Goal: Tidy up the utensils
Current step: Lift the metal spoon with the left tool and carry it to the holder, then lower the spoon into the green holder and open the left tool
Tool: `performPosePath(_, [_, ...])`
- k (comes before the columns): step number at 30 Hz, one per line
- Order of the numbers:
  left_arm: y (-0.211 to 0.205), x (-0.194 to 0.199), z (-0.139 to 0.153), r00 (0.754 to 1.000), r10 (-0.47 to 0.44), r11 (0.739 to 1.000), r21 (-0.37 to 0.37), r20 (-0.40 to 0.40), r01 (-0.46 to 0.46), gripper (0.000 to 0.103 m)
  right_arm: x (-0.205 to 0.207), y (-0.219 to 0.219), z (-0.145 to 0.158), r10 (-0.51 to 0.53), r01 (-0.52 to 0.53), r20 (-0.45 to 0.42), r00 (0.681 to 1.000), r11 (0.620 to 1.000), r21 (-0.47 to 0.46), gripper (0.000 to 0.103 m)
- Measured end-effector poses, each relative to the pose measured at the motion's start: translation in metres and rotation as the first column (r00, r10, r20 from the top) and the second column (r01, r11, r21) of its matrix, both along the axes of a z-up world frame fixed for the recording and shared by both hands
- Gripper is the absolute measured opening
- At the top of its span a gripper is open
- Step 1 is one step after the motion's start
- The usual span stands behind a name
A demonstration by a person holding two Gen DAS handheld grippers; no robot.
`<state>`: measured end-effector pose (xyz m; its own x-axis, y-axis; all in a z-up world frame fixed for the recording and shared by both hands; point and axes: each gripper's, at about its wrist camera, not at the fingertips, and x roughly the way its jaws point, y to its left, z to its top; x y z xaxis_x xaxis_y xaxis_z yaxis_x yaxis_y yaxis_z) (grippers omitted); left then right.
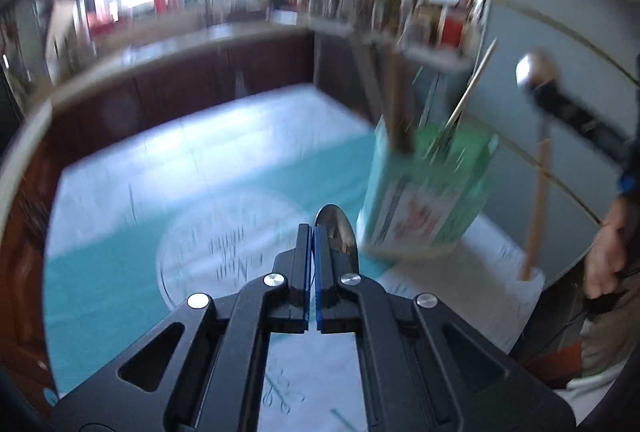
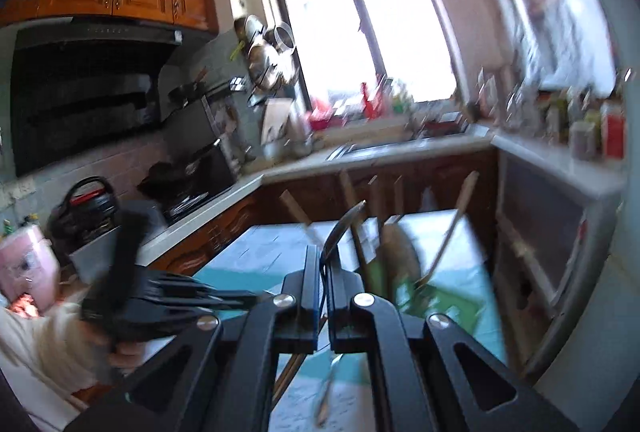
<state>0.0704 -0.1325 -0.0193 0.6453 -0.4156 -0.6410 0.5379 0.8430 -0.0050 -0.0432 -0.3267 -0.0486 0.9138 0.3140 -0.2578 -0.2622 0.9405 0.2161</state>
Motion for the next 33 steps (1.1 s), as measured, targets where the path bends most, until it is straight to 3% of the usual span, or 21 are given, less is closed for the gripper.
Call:
performPosePath(3, [-0.012,-0.023,0.04,0.986,0.001,0.999,-0.046,0.164,0.007,0.0,-0.008,-0.009,0.006,-0.084,0.088,0.085,0.993,0.995,-0.047,0.002])
performPosePath(6, [-0.027,-0.04,0.071,0.95,0.028,0.996,-0.088,0.31,-0.001,0.0,-0.011,-0.018,0.009,-0.153,0.167,0.162,0.975,0.983,-0.075,0.002])
performPosePath(11, [-0.057,-0.047,0.099,0.886,0.081,0.987,-0.161,0.456,-0.007,0.0,-0.011,-0.024,0.004,-0.225,0.266,0.264,0.938,0.955,-0.13,0.002])
performPosePath(13, [-0.073,-0.045,0.099,0.873,0.095,0.983,-0.185,0.478,-0.005,0.0,-0.01,-0.023,-0.001,-0.242,0.299,0.305,0.921,0.941,-0.156,0.002])
performPosePath(18, [-0.115,-0.023,0.07,0.839,0.106,0.977,-0.213,0.533,0.011,0.0,-0.007,-0.015,-0.023,-0.253,0.365,0.391,0.885,0.899,-0.243,0.002])
performPosePath(23, [-0.151,-0.016,0.027,0.807,0.066,0.986,-0.162,0.587,0.037,0.0,0.003,-0.009,-0.045,-0.234,0.366,0.391,0.89,0.878,-0.307,0.002])
performPosePath(33, [-0.191,-0.031,-0.041,0.686,-0.013,0.998,-0.033,0.728,0.055,0.0,0.01,-0.009,-0.07,-0.222,0.351,0.363,0.905,0.871,-0.343,0.002])
